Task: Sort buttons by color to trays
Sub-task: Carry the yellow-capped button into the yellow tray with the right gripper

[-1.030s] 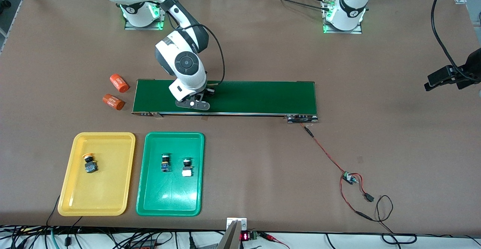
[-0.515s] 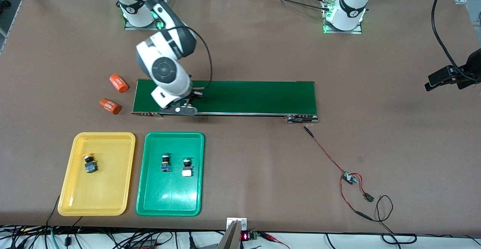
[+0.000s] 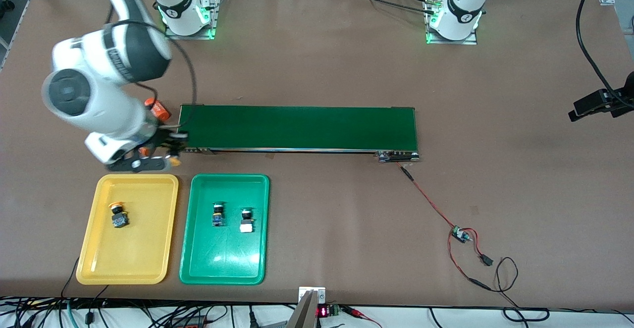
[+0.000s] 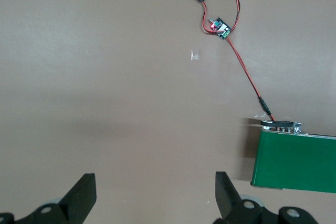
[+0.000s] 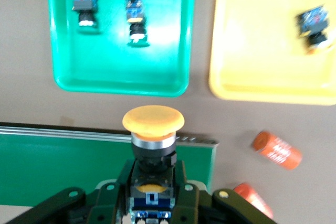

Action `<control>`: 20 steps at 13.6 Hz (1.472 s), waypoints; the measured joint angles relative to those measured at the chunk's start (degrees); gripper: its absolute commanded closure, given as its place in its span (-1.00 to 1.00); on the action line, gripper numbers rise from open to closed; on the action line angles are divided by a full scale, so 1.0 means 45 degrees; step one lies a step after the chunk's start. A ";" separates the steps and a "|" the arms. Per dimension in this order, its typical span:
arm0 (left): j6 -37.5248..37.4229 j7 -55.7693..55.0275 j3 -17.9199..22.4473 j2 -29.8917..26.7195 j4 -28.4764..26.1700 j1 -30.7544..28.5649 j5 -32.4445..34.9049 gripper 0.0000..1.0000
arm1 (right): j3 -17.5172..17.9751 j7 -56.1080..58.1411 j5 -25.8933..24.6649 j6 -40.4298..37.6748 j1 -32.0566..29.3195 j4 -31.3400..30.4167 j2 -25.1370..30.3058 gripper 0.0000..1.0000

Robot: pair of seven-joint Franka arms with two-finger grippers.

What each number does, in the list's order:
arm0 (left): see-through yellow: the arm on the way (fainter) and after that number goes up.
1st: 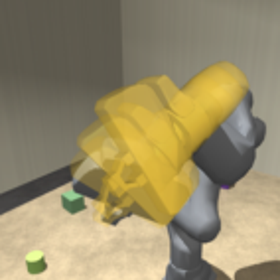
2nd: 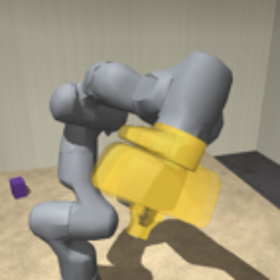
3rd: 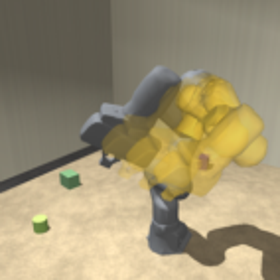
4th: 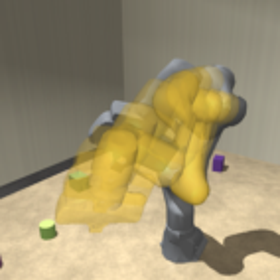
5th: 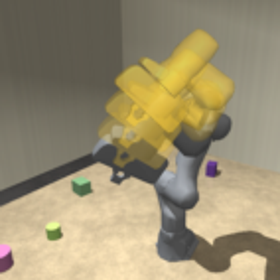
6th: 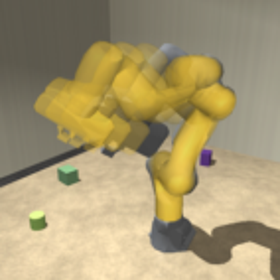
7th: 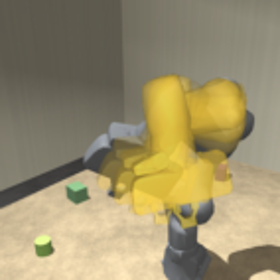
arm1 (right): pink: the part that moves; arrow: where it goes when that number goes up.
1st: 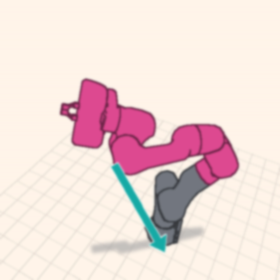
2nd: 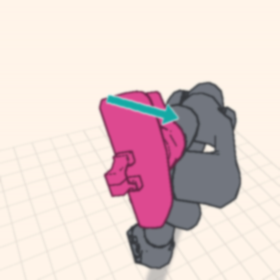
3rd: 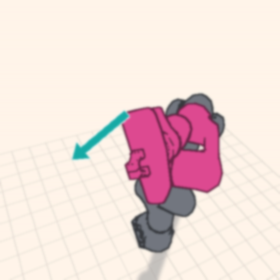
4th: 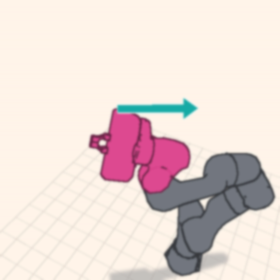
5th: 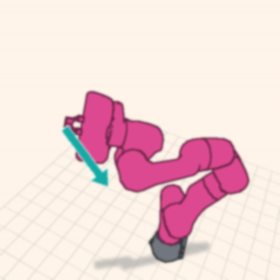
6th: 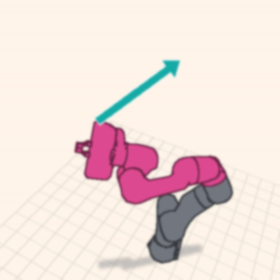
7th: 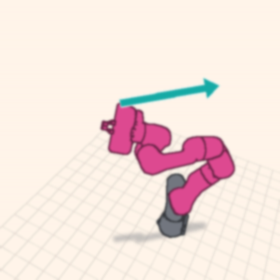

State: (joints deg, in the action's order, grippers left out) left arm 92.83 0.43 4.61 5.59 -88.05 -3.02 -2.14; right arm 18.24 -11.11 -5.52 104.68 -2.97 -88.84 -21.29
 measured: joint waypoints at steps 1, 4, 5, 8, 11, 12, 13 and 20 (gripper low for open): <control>0.0000 0.0000 -0.0006 0.0007 0.0000 0.0002 0.0000 -1.00 | -0.0170 0.1239 -0.0002 -0.0010 -0.0215 0.0389 -0.0413 0.58; 0.0000 0.0000 -0.0013 0.0008 0.0000 0.0004 0.0000 -1.00 | -0.1074 0.4915 -0.0008 0.0651 -0.0531 0.1280 -0.2130 0.57; 0.0001 0.0000 -0.0017 0.0008 0.0000 0.0005 0.0000 -1.00 | -0.1282 0.5870 -0.0003 0.1022 -0.0709 0.1579 -0.2694 0.57; 0.0328 0.0000 -0.0048 0.0008 0.0000 0.0022 0.0000 -1.00 | -0.1347 0.7159 -0.0002 0.1744 -0.1189 0.2394 -0.3925 0.57; 0.1204 0.0000 -0.0096 0.0008 0.0000 0.0151 0.0000 -1.00 | -0.1441 0.8418 -0.0007 0.3460 -0.1194 0.2634 -0.4715 0.56; 0.1268 0.0000 -0.0140 0.0009 0.0000 0.0189 0.0000 -1.00 | -0.1580 0.8893 -0.0007 0.3957 -0.1219 0.2643 -0.4972 0.50; 0.1269 0.0000 -0.0205 0.0008 0.0000 0.0203 0.0000 -1.00 | -0.1689 0.9246 -0.0006 0.4375 -0.1318 0.2652 -0.5252 0.49; 0.1230 0.0000 -0.0247 0.0011 -0.0001 0.0151 0.0000 -1.00 | -0.2023 1.0600 -0.0003 0.5617 -0.2294 0.2764 -0.6564 0.49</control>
State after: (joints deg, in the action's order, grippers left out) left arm 98.37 0.43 3.50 5.64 -88.06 -2.34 -2.14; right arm 9.13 36.59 -5.53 129.96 -13.29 -76.40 -50.83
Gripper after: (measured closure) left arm 0.000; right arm 0.665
